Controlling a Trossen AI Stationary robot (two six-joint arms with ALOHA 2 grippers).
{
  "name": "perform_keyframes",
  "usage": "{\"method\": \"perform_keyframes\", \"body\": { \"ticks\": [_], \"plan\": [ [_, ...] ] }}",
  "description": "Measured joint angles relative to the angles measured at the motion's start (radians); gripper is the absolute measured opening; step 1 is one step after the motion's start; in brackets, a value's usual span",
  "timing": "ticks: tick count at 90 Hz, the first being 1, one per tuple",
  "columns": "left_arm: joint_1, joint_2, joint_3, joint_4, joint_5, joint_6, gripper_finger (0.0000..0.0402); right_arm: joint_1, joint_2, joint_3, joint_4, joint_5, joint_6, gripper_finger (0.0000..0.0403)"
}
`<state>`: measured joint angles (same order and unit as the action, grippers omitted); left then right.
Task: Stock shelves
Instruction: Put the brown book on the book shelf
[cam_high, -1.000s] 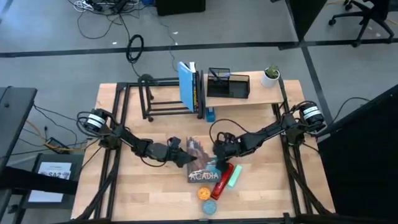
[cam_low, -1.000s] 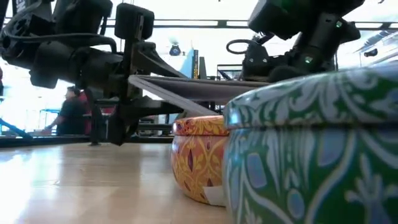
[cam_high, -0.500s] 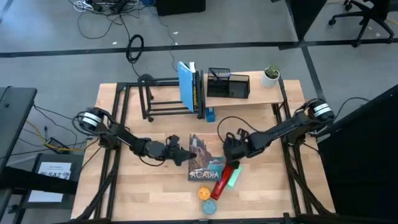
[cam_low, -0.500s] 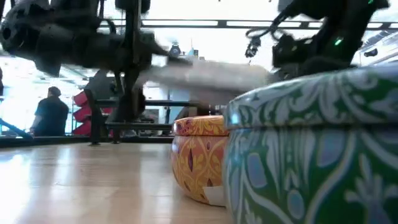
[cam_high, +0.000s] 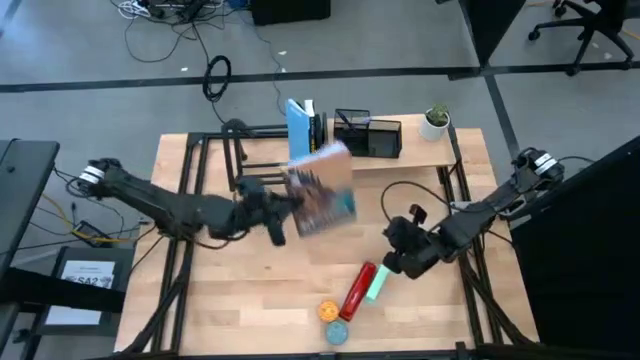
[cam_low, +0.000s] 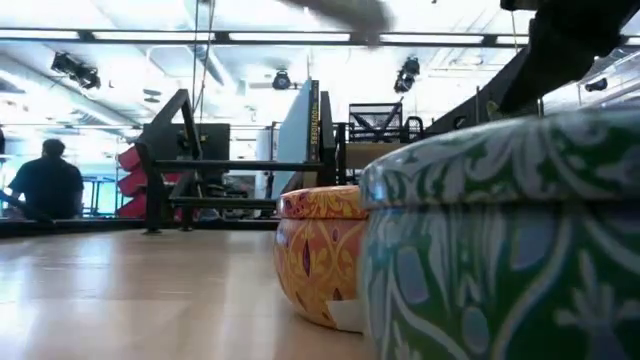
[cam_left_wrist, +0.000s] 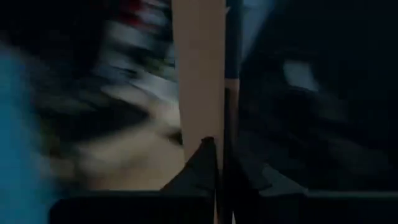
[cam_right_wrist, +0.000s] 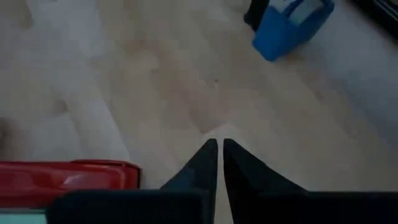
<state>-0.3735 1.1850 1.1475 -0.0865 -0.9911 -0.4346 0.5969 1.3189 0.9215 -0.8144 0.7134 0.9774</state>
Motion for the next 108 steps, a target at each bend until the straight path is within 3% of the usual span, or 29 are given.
{"method": "perform_keyframes", "body": {
  "ticks": [12,24,31,43,53,79,108],
  "plan": [
    [-0.014,0.061,0.240,-0.383,-0.360,-0.009,0.0000,0.006,0.020,-0.006,0.008,0.001,0.018,0.0000],
    [0.057,0.111,0.316,-0.584,-0.453,-0.115,0.0000,0.007,0.031,-0.031,0.036,-0.002,0.052,0.0000],
    [0.134,0.130,0.305,-0.645,-0.411,-0.230,0.0000,0.010,0.035,-0.037,0.037,-0.006,0.064,0.0000],
    [0.303,0.171,0.263,-0.774,-0.233,-0.461,0.0000,0.027,0.037,-0.038,0.051,-0.009,0.076,0.0000],
    [0.424,0.241,0.245,-0.880,-0.121,-0.569,0.0000,0.044,0.037,-0.038,0.057,-0.009,0.076,0.0000],
    [0.602,0.420,0.242,-0.774,0.047,-0.521,0.0005,0.052,0.037,-0.038,0.060,-0.009,0.078,0.0000],
    [0.636,0.490,0.244,-0.497,0.142,-0.428,0.0017,0.052,0.037,-0.038,0.066,-0.010,0.079,0.0000]
  ]
}}
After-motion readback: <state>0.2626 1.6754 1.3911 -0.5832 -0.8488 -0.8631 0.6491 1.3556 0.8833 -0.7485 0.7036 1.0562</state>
